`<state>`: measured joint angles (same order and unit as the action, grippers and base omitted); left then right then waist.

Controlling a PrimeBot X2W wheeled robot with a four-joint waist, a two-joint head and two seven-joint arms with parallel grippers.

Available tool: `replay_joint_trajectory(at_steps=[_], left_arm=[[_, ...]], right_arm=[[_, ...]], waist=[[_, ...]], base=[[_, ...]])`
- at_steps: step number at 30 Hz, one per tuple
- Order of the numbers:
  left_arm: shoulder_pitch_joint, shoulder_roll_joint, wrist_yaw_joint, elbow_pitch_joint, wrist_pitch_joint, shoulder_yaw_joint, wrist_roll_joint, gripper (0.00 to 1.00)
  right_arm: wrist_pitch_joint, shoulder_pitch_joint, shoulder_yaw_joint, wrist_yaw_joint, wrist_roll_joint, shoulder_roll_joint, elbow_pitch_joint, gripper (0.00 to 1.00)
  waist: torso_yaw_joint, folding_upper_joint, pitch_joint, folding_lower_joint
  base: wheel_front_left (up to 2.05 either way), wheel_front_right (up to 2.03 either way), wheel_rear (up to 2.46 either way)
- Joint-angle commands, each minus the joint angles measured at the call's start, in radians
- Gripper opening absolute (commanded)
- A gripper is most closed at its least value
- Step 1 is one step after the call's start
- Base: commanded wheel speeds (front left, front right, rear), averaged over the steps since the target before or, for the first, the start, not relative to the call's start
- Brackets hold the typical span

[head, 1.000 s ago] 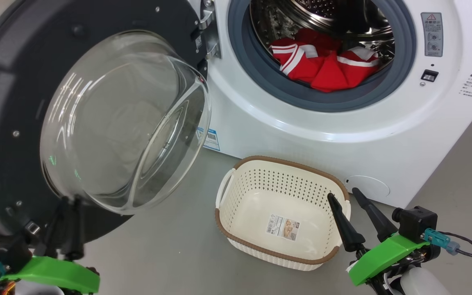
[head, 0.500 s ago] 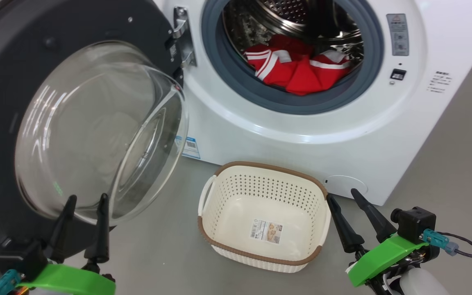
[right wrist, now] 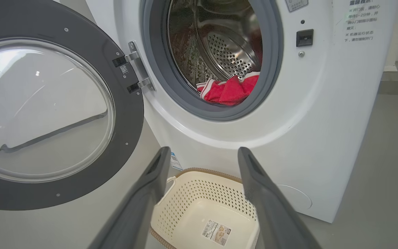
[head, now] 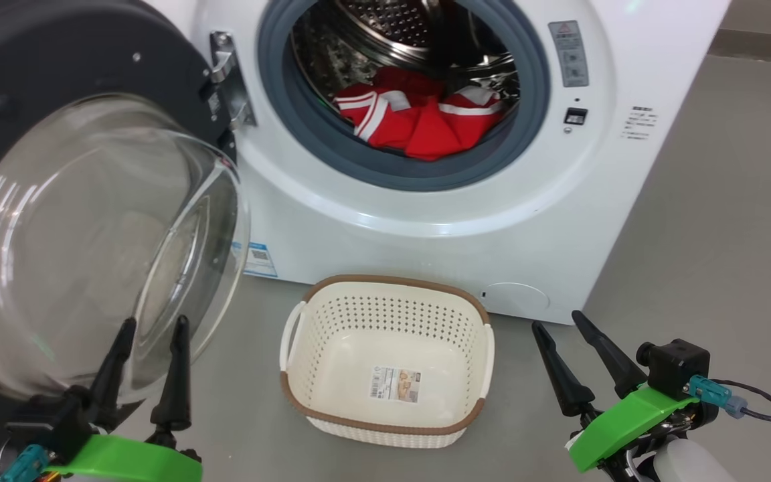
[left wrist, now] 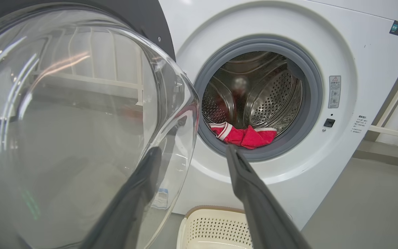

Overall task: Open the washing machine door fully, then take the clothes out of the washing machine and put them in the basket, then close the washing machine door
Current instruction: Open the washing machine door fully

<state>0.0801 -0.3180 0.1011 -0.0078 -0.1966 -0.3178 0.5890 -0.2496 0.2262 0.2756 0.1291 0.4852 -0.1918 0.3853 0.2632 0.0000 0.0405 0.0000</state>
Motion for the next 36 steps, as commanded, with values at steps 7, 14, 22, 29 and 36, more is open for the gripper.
replay_joint_trajectory(at_steps=[7, 14, 22, 29, 36], left_arm=[[0.007, -0.004, 0.011, -0.009, -0.025, 0.035, -0.012, 1.0], [0.006, 0.01, 0.015, 0.008, -0.04, 0.038, -0.016, 1.0], [0.008, 0.017, 0.009, 0.03, -0.054, 0.053, -0.021, 1.0], [0.007, 0.027, 0.002, 0.048, -0.061, 0.073, -0.028, 1.0], [-0.003, 0.04, -0.012, 0.063, -0.064, 0.102, -0.04, 1.0]], right_arm=[[-0.012, 0.015, 0.019, 0.002, -0.013, -0.008, -0.031, 1.0], [-0.012, 0.027, 0.01, 0.002, -0.033, -0.015, -0.051, 1.0], [-0.012, 0.04, -0.006, 0.002, -0.05, -0.022, -0.066, 1.0], [-0.012, 0.043, -0.018, 0.002, -0.06, -0.029, -0.076, 1.0], [-0.012, 0.049, -0.025, 0.002, -0.068, -0.041, -0.086, 1.0]], waist=[[-0.08, 0.0, -0.021, 0.0], [-0.149, 0.0, -0.008, 0.0], [-0.208, 0.0, 0.006, 0.0], [-0.247, 0.0, 0.008, 0.0], [-0.273, 0.0, 0.01, 0.0]], base=[[0.0, 0.0, 0.0], [0.0, 0.0, 0.0], [0.0, 0.0, 0.0], [0.0, 0.0, 0.0], [0.0, 0.0, 0.0]])
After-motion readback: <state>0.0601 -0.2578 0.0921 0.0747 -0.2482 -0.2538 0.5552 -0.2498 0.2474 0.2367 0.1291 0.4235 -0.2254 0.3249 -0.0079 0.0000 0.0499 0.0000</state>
